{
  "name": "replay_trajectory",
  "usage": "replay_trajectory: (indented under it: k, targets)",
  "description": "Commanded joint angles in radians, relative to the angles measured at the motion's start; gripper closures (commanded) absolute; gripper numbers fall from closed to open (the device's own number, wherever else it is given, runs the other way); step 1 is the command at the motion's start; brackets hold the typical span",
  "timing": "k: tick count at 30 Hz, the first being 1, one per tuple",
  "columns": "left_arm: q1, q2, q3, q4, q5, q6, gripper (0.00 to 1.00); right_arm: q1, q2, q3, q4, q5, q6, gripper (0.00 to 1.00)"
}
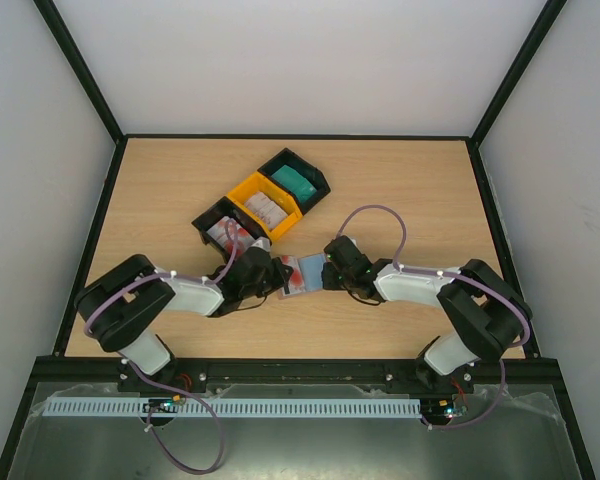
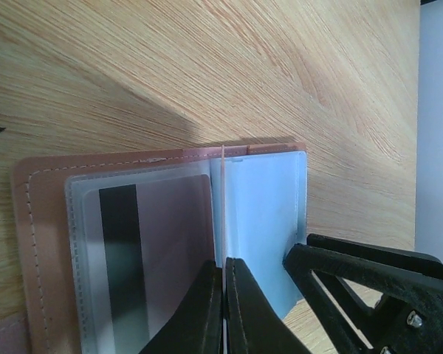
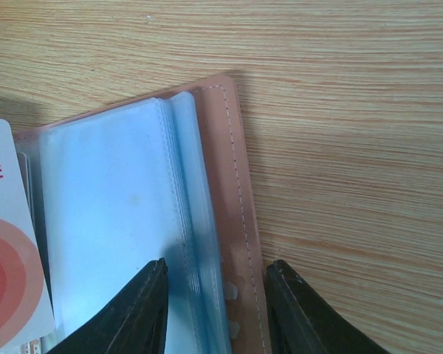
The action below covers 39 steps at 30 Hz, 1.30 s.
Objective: Put the credit cards into the card holder
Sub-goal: Insert the credit card into the card holder.
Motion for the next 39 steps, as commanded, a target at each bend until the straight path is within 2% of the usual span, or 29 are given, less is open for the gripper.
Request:
replay_trajectory:
  k: [1,7,14,23,39]
  targets:
    - [-0.009,0.031,0.020,0.033,0.005,0.012,0.98,0.006,0.032,-0.033,-0.050,-0.016,0.016,0.65]
    - [-0.014,0.072,0.025,0.089,0.043,-0.010,0.98,0.007,0.031,-0.036,-0.047,-0.019,0.021,0.65]
    - [-0.023,0.042,0.017,0.106,0.046,-0.031,0.98,0.007,0.028,-0.038,-0.042,-0.021,0.024,0.65]
    - [-0.040,-0.059,0.022,-0.009,-0.069,0.019,0.98,0.007,0.033,-0.035,-0.035,-0.023,0.026,0.65]
    - [-0.046,0.019,0.008,0.007,-0.059,-0.042,0.98,0.007,0.045,-0.035,-0.030,-0.027,0.029,0.65]
